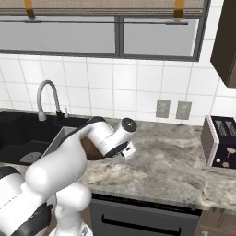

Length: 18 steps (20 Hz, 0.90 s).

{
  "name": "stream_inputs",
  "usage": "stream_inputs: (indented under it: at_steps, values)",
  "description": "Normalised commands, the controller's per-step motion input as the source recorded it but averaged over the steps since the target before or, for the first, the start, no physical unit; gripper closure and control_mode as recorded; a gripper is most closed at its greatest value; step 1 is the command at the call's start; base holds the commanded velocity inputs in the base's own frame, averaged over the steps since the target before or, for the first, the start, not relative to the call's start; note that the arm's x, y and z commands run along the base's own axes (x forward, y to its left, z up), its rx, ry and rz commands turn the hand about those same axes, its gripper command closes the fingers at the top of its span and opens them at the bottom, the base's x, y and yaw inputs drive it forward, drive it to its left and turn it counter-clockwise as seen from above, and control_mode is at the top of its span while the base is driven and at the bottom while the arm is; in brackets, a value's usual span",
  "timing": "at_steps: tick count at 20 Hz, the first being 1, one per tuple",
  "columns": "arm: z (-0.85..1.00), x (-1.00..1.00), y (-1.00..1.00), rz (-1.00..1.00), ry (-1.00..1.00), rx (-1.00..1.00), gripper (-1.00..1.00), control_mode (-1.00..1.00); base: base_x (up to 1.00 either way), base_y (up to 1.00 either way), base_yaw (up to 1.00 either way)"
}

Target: Pick the cup and bowl from the counter and place them on the counter next to the sink.

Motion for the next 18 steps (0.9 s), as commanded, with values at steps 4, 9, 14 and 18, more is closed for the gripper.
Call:
stream_inputs:
  at_steps: [4, 9, 14, 18]
  values:
    - [-0.35, 0.0, 0.0, 0.0, -0.08, 0.0, 1.0, -1.0, 0.0, 0.0, 0.0]
    - [-0.35, 0.0, 0.0, 0.0, -0.07, 0.0, 1.0, -1.0, 0.0, 0.0, 0.0]
    - [-0.2, 0.0, 0.0, 0.0, 0.0, 0.0, 1.0, -1.0, 0.0, 0.0, 0.0]
    - [-0.1, 0.1, 0.0, 0.0, 0.0, 0.0, 1.0, -1.0, 0.0, 0.0, 0.0]
